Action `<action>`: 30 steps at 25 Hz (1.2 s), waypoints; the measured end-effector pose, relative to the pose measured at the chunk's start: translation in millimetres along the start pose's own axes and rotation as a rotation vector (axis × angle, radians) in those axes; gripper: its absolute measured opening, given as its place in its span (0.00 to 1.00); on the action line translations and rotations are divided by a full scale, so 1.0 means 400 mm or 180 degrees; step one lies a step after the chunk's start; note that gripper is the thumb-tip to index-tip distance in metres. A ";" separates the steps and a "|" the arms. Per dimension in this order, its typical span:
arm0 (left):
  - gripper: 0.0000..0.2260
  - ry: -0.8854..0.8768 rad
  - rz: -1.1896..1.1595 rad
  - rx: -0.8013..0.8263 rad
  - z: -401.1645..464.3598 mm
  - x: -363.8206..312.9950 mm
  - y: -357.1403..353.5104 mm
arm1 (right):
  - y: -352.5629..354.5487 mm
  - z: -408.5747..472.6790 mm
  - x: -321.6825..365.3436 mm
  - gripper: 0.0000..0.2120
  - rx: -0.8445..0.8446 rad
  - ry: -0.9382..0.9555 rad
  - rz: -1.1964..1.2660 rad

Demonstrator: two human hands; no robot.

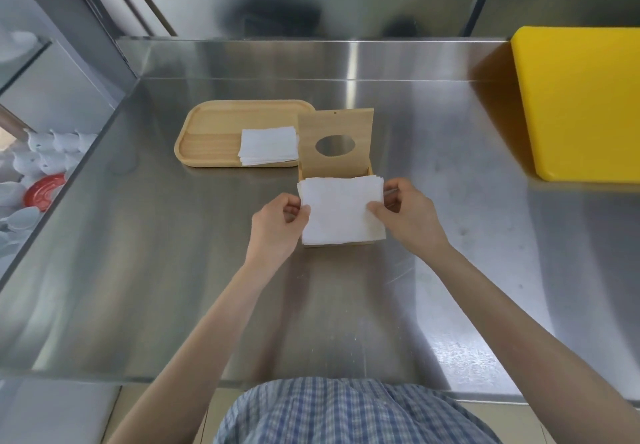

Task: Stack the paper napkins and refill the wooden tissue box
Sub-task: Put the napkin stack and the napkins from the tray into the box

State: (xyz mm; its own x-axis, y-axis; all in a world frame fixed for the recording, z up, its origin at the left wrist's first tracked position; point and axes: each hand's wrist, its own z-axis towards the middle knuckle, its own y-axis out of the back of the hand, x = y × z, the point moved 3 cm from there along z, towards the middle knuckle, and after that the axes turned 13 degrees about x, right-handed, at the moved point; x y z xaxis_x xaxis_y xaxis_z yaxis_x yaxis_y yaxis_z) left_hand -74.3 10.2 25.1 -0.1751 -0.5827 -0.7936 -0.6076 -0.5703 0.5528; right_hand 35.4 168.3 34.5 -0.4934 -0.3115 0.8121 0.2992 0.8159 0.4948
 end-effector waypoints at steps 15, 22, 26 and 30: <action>0.11 -0.0436 0.3330 0.0280 0.146 -0.063 -0.055 | -0.039 0.149 0.063 0.13 0.0416 0.0201 -0.3587; 0.14 -0.0284 0.3842 0.0391 0.165 -0.058 -0.078 | -0.060 0.157 0.063 0.11 0.0459 0.0086 -0.3811; 0.14 -0.0274 0.3815 0.0371 0.165 -0.055 -0.081 | -0.057 0.156 0.057 0.10 0.0392 0.0108 -0.3694; 0.15 -0.0393 0.3437 0.0292 0.148 -0.062 -0.063 | -0.043 0.153 0.057 0.11 0.0273 0.0181 -0.3384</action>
State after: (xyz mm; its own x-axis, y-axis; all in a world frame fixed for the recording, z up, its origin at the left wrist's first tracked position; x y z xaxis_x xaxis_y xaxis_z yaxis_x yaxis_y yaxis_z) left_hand -100.5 73.4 16.0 -0.7244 -0.6852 0.0761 -0.1412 0.2555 0.9564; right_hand -30.8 176.9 25.5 -0.4278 -0.9038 -0.0093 -0.3218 0.1427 0.9360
